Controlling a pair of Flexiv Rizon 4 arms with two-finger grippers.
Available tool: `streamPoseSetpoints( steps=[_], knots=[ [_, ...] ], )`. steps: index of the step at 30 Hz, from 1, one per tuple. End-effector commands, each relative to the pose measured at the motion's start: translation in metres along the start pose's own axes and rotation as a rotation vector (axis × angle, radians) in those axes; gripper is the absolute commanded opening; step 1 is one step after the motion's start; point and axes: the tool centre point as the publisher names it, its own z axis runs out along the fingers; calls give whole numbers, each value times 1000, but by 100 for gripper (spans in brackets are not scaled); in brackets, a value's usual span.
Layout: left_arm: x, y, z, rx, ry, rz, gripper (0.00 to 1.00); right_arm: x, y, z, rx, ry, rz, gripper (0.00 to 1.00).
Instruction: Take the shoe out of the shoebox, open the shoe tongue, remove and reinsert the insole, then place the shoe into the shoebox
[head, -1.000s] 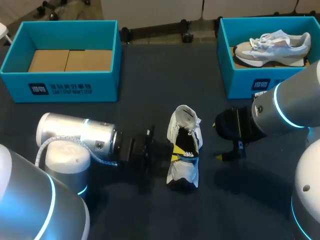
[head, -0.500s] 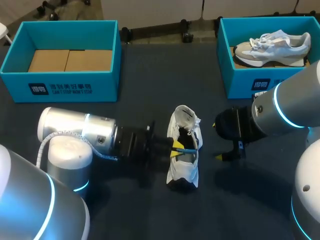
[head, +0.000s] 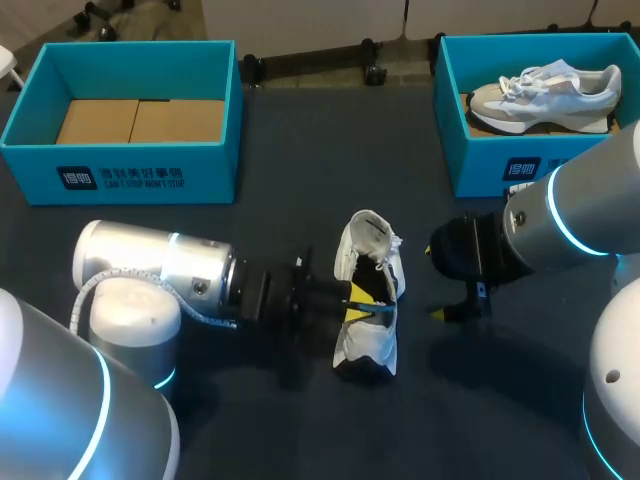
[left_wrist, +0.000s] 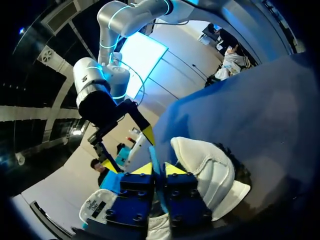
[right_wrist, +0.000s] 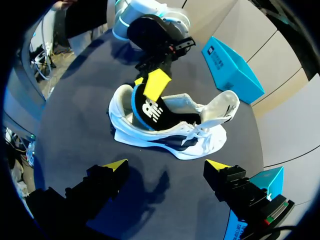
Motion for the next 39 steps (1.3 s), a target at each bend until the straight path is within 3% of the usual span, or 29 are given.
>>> streamPoseSetpoints(
  steps=[1,9,21,22,23,26,28,36,39],
  knots=[
    [3,5,8,9,20,-4,0,2,-1,-1,-3,-2,-1,100],
    [6,18,7,3,57,-6,0,2,-1,-1,-3,-2,-1,100],
    [5,14,-2,-5,80,-12,0,2,-1,-1,-3,-2,-1,100],
    [4,11,-1,1,64,-13,3,2,-1,-1,-3,-2,-1,100],
    [3,9,-1,2,57,-14,31,2,-1,-1,-3,-2,-1,100],
    [1,4,-2,2,49,-14,55,2,-1,-1,-3,-2,-1,100],
    [0,1,-4,0,48,-15,55,2,-1,-1,-3,-2,-1,100],
    [-3,-6,-10,-16,67,-22,78,2,-1,-1,-3,-2,-1,100],
    [-5,-9,-12,-15,66,-23,79,2,-1,-1,-3,-2,-1,100]
  ],
)
